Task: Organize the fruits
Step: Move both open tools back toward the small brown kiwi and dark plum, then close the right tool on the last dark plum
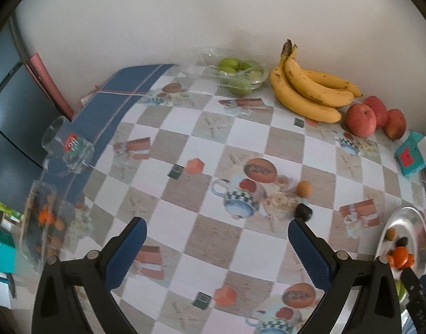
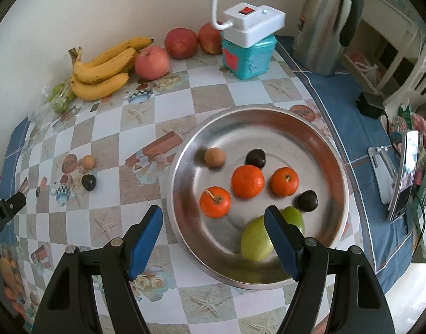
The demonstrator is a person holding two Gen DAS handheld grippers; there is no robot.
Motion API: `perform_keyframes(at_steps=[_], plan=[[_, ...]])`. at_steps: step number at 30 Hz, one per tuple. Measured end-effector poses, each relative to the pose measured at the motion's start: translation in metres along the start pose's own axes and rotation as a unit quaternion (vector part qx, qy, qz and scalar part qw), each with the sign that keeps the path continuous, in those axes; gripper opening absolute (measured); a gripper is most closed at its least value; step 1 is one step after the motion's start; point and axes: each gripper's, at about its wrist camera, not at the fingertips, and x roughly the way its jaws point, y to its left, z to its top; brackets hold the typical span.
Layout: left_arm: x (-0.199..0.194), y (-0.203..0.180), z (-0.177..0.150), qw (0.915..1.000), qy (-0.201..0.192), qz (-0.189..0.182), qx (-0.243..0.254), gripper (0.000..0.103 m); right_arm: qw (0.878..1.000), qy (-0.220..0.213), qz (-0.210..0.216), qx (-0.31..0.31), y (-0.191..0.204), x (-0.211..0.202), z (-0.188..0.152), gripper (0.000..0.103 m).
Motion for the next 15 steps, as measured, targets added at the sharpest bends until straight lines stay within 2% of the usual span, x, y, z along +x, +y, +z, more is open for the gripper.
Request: perform_keyframes(at_steps=[8,15], plan=[[0.006,0.012,0.005,0.9991,-0.003,0.029,0.031,0.103,0.999,-0.007,0.003,-0.036,0.024,0.001,-0.002,0.076],[0.016,0.02,0.007,0.9987,0.007,0.025,0.043,0.103,0.998,-0.01,0.007,-0.065,0.047,0.005,-0.006,0.076]])
